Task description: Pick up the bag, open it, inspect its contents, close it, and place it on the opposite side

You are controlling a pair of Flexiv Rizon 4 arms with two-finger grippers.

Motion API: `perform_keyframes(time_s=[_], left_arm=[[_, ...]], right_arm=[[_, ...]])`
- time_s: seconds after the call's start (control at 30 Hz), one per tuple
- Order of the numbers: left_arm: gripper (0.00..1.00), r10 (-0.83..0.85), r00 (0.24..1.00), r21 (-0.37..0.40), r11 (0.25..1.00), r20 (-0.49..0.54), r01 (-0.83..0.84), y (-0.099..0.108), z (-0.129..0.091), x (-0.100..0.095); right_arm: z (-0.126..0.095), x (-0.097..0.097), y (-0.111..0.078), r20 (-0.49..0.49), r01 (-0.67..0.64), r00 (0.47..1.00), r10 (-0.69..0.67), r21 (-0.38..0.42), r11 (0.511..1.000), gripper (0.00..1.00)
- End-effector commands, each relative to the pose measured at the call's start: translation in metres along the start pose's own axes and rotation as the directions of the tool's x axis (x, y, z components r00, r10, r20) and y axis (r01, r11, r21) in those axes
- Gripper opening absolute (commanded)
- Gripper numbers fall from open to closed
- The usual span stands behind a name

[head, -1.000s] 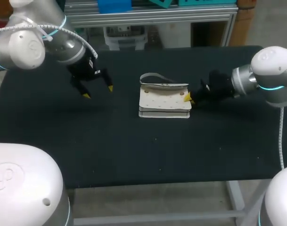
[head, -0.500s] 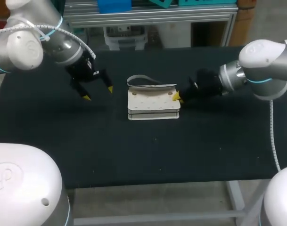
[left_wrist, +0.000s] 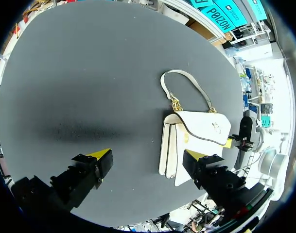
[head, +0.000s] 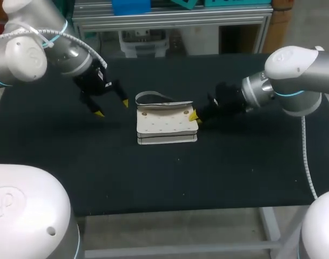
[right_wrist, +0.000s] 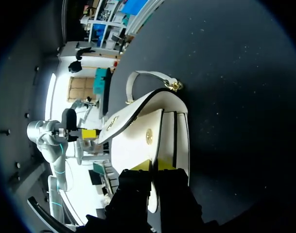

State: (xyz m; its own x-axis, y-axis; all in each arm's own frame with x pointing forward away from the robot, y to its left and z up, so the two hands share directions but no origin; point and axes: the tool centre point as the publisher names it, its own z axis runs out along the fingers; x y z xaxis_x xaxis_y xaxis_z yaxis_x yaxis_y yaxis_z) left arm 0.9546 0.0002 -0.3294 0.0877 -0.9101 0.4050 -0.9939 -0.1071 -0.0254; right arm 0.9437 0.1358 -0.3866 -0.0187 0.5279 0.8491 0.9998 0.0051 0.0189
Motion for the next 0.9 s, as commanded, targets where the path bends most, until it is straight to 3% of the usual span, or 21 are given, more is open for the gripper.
perform_keyframes(time_s=[0.03,0.13,0.17,0.2,0.4,0.73,0.77,0.83,0.9], left_arm=[[1.00,-0.006,1.000,-0.012,1.000,-0.012,0.006,0.000,0.001,-0.002],[1.00,-0.024,0.999,-0.032,0.999,-0.028,0.023,0.004,0.000,-0.001],[1.00,-0.027,0.999,-0.041,0.999,-0.033,0.025,0.005,0.000,0.000],[1.00,-0.039,0.998,-0.052,0.998,-0.041,0.037,0.006,0.000,0.002],[1.00,-0.116,0.991,-0.156,0.982,-0.073,0.103,0.007,0.003,0.012],[1.00,-0.116,0.991,-0.156,0.982,-0.073,0.103,0.007,0.003,0.012],[1.00,-0.245,0.955,-0.294,0.937,-0.170,0.188,0.010,0.018,0.028],[1.00,-0.280,0.943,-0.322,0.923,-0.183,0.211,0.009,0.021,0.030],[1.00,-0.289,0.943,-0.303,0.925,-0.167,0.229,0.008,0.021,0.031]], right_arm=[[0.003,-0.004,0.001,-0.005,-0.002,1.000,0.002,0.011,1.000,0.00],[-0.002,-0.003,0.000,-0.008,-0.005,1.000,0.005,0.020,1.000,0.02],[-0.003,-0.003,0.000,-0.007,-0.005,1.000,0.005,0.020,1.000,0.27],[-0.007,-0.001,0.000,-0.001,-0.003,1.000,0.003,0.014,1.000,1.00],[-0.032,0.008,0.003,0.001,0.001,1.000,-0.001,-0.040,0.999,1.00],[-0.032,0.008,0.003,0.001,0.001,1.000,-0.001,-0.040,0.999,1.00],[-0.041,0.012,0.012,-0.055,-0.083,0.996,0.076,-0.129,0.988,1.00],[-0.040,0.012,0.014,-0.075,-0.095,0.994,0.085,-0.143,0.985,1.00],[-0.043,0.014,0.018,-0.085,-0.097,0.993,0.085,-0.148,0.984,1.00]])
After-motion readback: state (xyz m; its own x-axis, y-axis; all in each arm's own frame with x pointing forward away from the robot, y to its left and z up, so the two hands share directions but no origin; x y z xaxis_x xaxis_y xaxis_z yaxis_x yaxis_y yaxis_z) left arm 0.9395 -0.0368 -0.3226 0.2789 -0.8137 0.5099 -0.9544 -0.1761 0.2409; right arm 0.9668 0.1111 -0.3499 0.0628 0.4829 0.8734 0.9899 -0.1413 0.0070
